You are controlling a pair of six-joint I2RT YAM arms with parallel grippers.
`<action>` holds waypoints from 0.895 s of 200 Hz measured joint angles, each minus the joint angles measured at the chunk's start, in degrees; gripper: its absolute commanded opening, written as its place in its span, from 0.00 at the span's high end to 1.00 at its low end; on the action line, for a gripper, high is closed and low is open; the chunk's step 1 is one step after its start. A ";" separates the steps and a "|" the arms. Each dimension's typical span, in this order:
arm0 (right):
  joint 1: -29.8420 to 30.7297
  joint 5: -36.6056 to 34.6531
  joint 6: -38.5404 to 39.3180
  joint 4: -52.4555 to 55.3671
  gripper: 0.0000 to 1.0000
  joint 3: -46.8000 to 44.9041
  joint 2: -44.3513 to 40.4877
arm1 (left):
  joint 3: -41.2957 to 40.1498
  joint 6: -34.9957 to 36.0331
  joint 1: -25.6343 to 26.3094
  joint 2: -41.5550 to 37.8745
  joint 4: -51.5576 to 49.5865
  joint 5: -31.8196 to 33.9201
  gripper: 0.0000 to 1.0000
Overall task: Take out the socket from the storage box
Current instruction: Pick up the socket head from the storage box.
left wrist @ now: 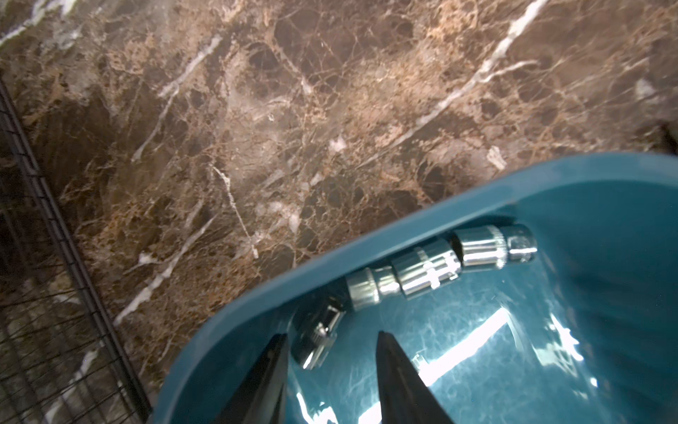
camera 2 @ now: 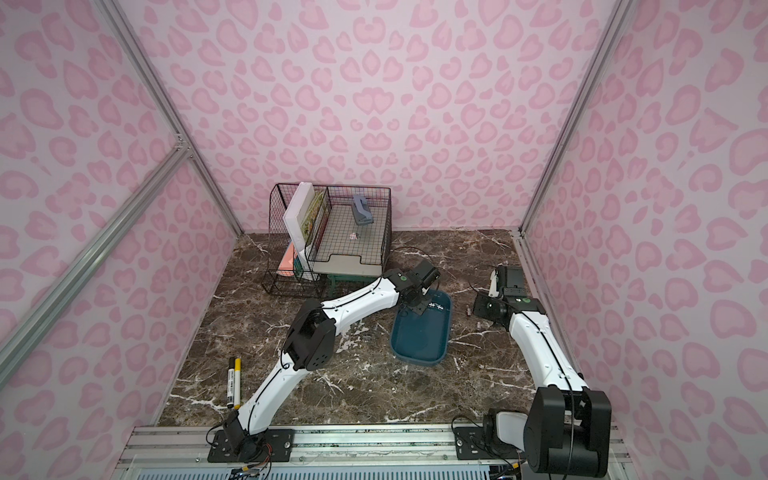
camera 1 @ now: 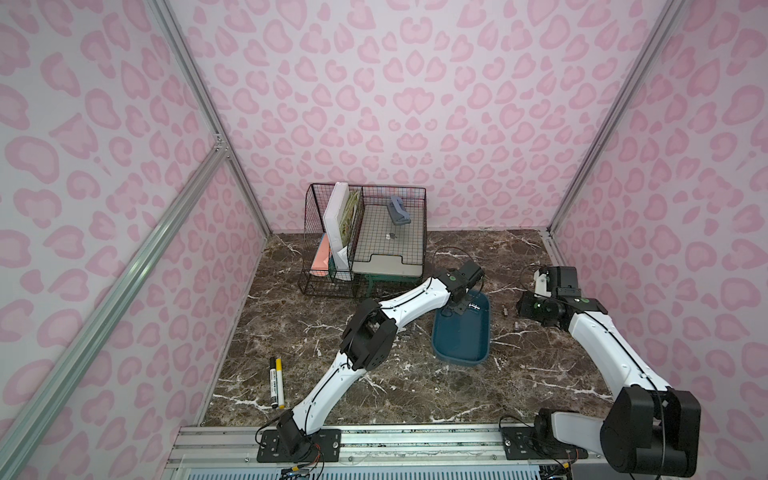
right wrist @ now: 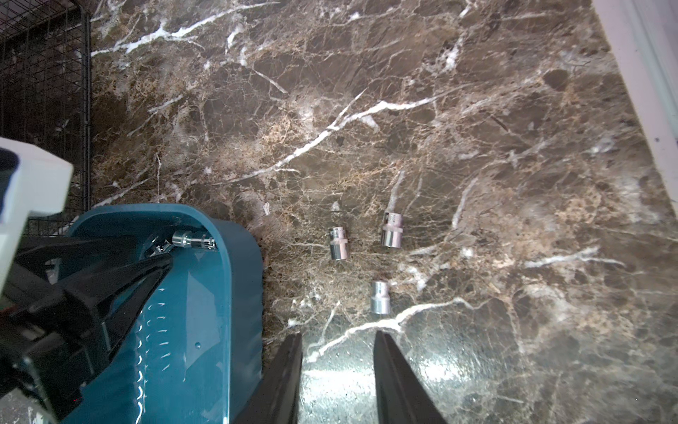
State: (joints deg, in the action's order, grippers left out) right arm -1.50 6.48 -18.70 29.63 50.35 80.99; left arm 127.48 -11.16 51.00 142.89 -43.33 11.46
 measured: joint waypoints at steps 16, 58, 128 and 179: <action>-0.02 0.00 0.13 0.00 0.62 0.00 0.04 | 0.09 0.52 0.00 0.39 0.04 -0.04 0.53; -0.17 0.20 0.52 0.00 0.62 0.00 0.04 | 0.57 0.57 0.04 1.64 0.42 -0.66 0.52; -0.44 0.37 0.55 -0.02 0.62 0.00 0.22 | 1.62 -0.83 0.31 2.38 0.22 -2.36 0.55; -0.48 0.66 0.55 -0.07 0.62 -0.02 0.17 | 1.62 -3.58 0.42 2.43 0.28 -2.91 0.55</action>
State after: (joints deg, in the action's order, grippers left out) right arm -1.98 7.14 -18.15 29.56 50.33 81.17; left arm 129.10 -14.74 51.42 145.32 -43.05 8.56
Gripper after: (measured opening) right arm 0.383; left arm 0.445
